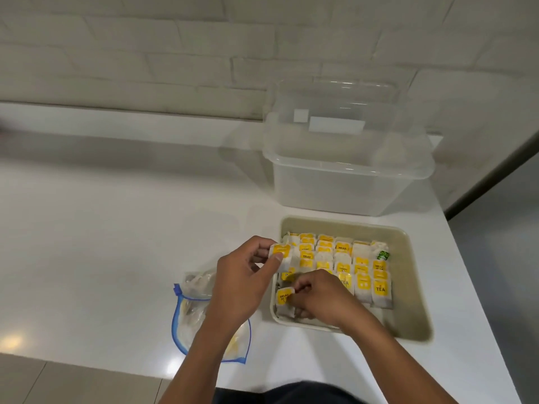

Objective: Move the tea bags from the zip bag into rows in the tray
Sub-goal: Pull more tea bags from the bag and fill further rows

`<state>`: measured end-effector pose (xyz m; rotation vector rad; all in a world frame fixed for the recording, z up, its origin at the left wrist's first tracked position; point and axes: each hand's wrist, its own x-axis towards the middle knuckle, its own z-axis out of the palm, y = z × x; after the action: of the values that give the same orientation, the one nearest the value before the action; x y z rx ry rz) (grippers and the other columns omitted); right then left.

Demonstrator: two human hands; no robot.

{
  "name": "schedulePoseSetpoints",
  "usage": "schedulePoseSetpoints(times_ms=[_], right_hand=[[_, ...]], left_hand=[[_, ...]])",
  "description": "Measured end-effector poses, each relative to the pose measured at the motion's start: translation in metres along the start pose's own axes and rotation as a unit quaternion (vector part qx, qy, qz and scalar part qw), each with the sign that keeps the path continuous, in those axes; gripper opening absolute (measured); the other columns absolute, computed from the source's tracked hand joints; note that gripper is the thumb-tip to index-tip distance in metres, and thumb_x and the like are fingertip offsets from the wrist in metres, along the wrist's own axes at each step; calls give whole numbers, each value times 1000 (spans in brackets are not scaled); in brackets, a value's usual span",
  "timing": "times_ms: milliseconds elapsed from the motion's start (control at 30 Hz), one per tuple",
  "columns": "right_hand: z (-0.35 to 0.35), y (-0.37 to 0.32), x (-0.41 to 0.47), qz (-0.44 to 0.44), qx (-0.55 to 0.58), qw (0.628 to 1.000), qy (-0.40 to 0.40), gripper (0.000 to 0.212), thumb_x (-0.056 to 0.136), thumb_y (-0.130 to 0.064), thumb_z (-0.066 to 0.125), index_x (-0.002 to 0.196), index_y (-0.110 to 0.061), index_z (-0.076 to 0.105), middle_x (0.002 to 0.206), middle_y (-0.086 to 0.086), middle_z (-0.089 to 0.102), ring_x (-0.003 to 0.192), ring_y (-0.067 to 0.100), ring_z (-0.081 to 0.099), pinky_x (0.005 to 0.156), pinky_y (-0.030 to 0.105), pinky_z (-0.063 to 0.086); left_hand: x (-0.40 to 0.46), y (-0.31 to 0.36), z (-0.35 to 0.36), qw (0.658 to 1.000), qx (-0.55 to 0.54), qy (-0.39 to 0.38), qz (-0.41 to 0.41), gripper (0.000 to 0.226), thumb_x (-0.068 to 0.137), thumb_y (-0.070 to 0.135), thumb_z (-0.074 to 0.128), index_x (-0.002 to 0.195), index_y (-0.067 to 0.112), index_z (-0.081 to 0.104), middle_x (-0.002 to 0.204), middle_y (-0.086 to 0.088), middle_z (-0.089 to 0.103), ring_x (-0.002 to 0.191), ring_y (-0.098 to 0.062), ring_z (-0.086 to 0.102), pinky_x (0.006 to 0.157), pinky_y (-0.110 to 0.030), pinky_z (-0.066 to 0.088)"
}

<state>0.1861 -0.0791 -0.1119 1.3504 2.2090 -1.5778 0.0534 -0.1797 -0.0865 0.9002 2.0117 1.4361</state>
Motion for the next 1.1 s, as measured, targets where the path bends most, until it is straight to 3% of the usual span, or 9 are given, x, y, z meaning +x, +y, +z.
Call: schedulePoseSetpoints(times_ms=[67, 200, 400, 500, 633, 733, 867, 967, 1100], right_hand=[[-1, -1, 7, 8, -14, 1000, 6, 7, 82, -10, 71, 74, -12, 71, 70, 10, 72, 61, 22, 69, 58, 28, 57], [-3, 1, 18, 9, -68, 997, 23, 21, 86, -11, 63, 66, -16, 60, 65, 9, 71, 40, 5, 57, 43, 15, 42], [-3, 0, 22, 32, -55, 998, 29, 17, 85, -7, 56, 70, -14, 57, 68, 16, 73, 40, 12, 61, 42, 21, 44], [-6, -2, 21, 17, -80, 996, 25, 21, 86, -9, 55, 68, -18, 56, 64, 11, 72, 43, 14, 64, 42, 18, 40], [-13, -4, 16, -5, -121, 992, -40, 19, 89, -15, 60, 72, -24, 58, 67, -2, 72, 47, 14, 65, 43, 16, 38], [-19, -5, 13, 4, -103, 988, -115, 13, 85, -15, 68, 75, -22, 63, 77, -2, 76, 45, 9, 58, 42, 12, 37], [-15, 0, 23, -16, -139, 989, -46, 13, 79, -23, 75, 69, -25, 67, 68, -9, 67, 64, 8, 61, 58, 21, 44], [-11, 3, 29, 4, -104, 995, -5, 20, 80, -24, 75, 64, -23, 64, 58, -11, 57, 54, 7, 51, 57, 24, 44], [-10, 5, 33, 10, -95, 995, 19, 10, 81, -22, 73, 78, -13, 69, 72, 4, 72, 49, 14, 59, 53, 26, 48]], left_hand=[[4, 0, 1, 1000, 4, 2, -3, 9, 90, 21, 73, 89, 30, 72, 82, 13, 73, 78, -7, 69, 72, -36, 58], [12, 0, 0, 1000, 11, 7, -11, 9, 90, 21, 73, 90, 30, 71, 83, 14, 73, 80, -7, 69, 73, -32, 57], [11, -2, 2, 999, 34, 0, -15, 10, 91, 23, 72, 89, 33, 71, 82, 18, 72, 82, -4, 67, 70, -24, 54], [10, 0, 6, 999, 35, -14, -15, 12, 91, 22, 72, 89, 34, 70, 82, 19, 72, 81, -3, 67, 69, -21, 53], [9, 1, 6, 999, 42, -26, -14, 10, 91, 23, 72, 90, 33, 70, 83, 19, 71, 80, -2, 66, 67, -21, 51], [11, 0, 5, 998, 48, -31, -15, 12, 91, 22, 72, 89, 34, 70, 82, 19, 71, 81, -3, 67, 67, -20, 50], [12, 0, 6, 998, 53, -31, -13, 13, 91, 22, 71, 88, 34, 69, 82, 20, 71, 83, -4, 67, 65, -18, 49], [12, 0, 6, 998, 56, -31, -17, 15, 91, 22, 71, 87, 36, 69, 82, 20, 71, 83, -3, 67, 65, -16, 47], [14, 0, 6, 998, 58, -32, -14, 15, 91, 22, 71, 87, 36, 69, 82, 20, 71, 84, -3, 67, 64, -15, 47]])
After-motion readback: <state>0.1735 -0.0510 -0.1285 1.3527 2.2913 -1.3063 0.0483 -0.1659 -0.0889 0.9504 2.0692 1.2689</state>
